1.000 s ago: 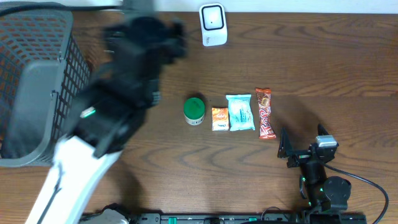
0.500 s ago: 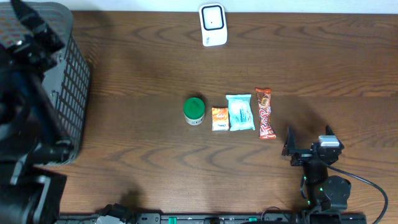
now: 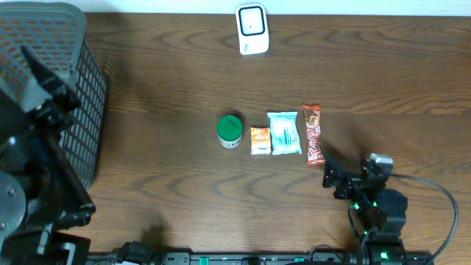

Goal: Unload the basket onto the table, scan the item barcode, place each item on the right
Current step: 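Reach the right gripper to the red chocolate bar and grasp it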

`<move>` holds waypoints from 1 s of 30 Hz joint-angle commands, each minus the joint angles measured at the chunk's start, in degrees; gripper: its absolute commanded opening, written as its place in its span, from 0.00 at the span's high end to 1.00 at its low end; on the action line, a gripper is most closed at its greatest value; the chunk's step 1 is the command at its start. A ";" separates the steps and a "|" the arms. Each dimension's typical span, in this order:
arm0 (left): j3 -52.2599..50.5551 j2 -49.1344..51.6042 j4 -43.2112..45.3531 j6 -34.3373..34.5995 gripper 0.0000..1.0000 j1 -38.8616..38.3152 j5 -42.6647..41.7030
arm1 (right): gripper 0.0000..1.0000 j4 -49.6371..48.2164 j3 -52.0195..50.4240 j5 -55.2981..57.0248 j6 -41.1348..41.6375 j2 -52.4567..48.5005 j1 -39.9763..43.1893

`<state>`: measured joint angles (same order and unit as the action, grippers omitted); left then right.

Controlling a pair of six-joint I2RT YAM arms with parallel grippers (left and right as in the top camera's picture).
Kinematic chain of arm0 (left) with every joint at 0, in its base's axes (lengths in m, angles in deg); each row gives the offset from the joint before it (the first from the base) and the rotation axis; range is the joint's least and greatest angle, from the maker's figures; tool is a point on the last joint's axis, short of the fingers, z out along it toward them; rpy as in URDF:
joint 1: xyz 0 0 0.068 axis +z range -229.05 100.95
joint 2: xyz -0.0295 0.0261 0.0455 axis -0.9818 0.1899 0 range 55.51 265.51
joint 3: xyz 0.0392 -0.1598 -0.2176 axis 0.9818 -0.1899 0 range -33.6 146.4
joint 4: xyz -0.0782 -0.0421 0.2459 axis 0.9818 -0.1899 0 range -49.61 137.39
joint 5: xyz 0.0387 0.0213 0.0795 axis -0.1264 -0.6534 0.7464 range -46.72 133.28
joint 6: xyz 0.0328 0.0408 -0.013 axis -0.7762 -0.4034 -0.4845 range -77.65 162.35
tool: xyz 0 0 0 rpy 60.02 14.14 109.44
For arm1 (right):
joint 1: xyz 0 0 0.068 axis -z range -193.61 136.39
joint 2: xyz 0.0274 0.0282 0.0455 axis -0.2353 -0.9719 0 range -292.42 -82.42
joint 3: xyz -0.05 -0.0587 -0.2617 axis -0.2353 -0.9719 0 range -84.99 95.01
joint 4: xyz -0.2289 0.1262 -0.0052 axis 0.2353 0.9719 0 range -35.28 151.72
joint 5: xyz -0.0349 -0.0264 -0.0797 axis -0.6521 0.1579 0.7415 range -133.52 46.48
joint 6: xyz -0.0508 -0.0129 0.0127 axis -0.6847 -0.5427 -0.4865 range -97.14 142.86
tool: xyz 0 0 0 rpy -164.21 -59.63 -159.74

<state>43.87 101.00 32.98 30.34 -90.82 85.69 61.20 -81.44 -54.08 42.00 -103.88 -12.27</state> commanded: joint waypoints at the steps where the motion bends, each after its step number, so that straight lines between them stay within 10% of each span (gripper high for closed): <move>1: -3.30 -3.65 2.10 -0.35 0.02 3.26 0.28 | 0.01 0.61 7.28 -0.85 -0.17 -8.41 -0.74; 11: -10.80 -12.63 3.65 2.25 0.02 11.37 -8.57 | 0.01 10.23 34.75 -24.17 -4.83 -37.38 -3.69; 12: -11.10 -13.07 3.65 2.25 0.02 11.78 -8.90 | 0.08 10.14 35.26 -27.71 -4.85 -38.77 -3.69; 14: -11.82 -14.01 3.67 2.89 0.02 12.63 -9.03 | 0.77 8.61 35.28 -28.83 -4.96 -41.09 -3.69; 16: -12.52 -14.86 3.89 4.46 0.02 13.42 -9.03 | 0.99 7.63 35.23 -24.04 -4.48 -43.91 -3.69; 30: -13.57 -16.57 4.28 7.21 0.02 15.30 -9.03 | 0.99 4.63 35.01 -15.65 3.61 -65.59 -4.07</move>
<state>30.53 84.92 36.96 36.59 -75.81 77.41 66.19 -46.62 -69.91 43.81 -166.37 -15.48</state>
